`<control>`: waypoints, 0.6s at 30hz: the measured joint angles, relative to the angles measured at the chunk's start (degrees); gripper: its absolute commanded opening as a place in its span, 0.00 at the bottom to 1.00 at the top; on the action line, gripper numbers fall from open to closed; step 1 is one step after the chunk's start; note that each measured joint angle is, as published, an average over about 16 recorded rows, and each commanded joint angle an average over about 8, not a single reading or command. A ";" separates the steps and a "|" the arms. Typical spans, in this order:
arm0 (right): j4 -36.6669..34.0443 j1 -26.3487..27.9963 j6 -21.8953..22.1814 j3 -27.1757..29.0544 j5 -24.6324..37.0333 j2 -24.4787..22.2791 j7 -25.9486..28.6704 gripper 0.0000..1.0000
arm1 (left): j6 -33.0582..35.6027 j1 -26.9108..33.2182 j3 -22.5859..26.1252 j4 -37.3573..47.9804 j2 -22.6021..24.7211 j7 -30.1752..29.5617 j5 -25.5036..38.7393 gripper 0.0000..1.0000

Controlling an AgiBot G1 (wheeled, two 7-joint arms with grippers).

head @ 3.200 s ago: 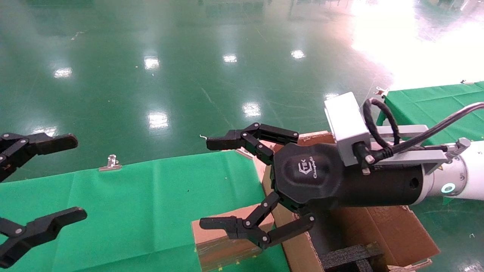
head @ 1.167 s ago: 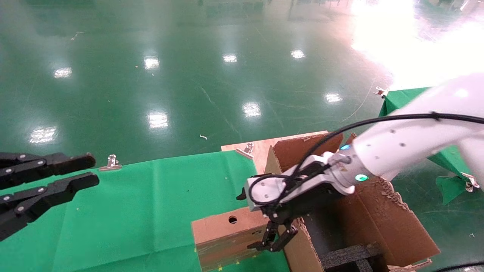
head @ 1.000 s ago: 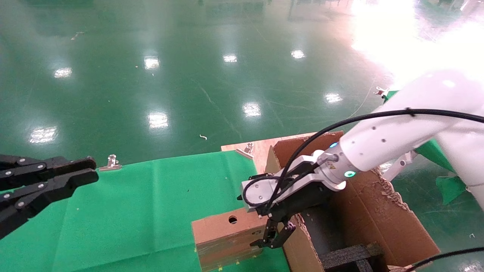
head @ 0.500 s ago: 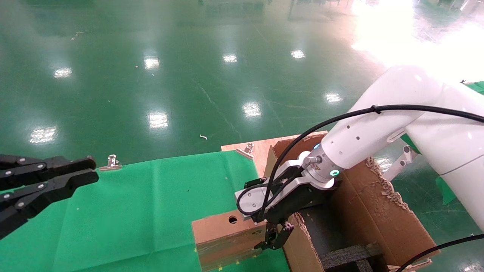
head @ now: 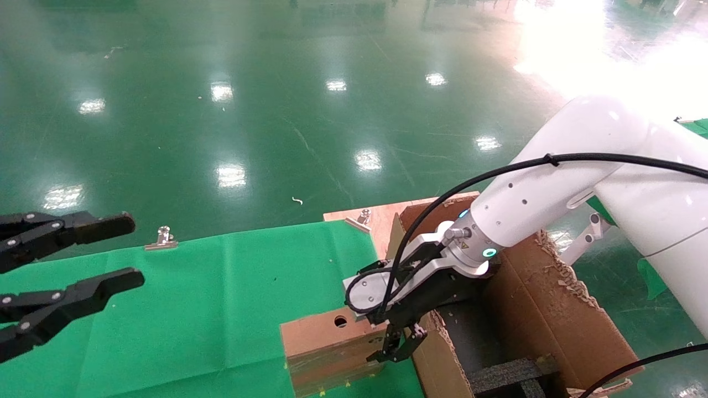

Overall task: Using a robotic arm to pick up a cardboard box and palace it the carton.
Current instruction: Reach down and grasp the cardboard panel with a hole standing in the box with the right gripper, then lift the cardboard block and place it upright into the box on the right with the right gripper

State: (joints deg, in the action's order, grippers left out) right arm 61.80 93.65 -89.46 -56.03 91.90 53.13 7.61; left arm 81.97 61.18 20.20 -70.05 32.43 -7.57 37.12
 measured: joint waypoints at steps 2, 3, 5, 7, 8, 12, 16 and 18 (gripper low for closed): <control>0.05 -0.05 -0.02 0.07 -0.03 -0.04 0.04 0.00 | 0.00 0.00 0.00 0.00 0.00 0.00 0.00 1.00; 0.08 -0.08 -0.03 0.10 -0.04 -0.05 0.06 0.00 | 0.00 0.00 0.00 0.00 0.00 0.00 0.00 1.00; 0.12 -0.12 -0.04 0.15 -0.05 -0.08 0.09 0.00 | 0.00 0.00 0.00 0.00 0.00 0.00 0.00 1.00; 0.16 -0.15 -0.06 0.20 -0.07 -0.11 0.12 0.00 | 0.00 0.00 0.00 0.00 0.00 0.00 0.00 1.00; 0.17 -0.16 -0.06 0.22 -0.07 -0.12 0.13 0.00 | 0.00 0.00 0.00 0.00 0.00 0.00 0.00 1.00; 0.22 -0.21 -0.08 0.28 -0.09 -0.15 0.17 0.00 | 0.00 0.00 0.00 0.00 0.00 0.00 0.00 1.00; 0.26 -0.24 -0.09 0.33 -0.10 -0.17 0.19 0.00 | 0.00 0.00 0.00 0.00 0.00 0.00 0.00 1.00; 0.24 -0.27 -0.06 0.36 -0.15 -0.19 0.23 0.00 | 0.00 0.00 0.00 0.00 0.00 0.00 0.00 1.00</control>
State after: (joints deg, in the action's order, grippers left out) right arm 62.04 93.38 -89.53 -55.67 91.75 52.94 7.84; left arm 81.97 61.18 20.20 -70.05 32.43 -7.57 37.12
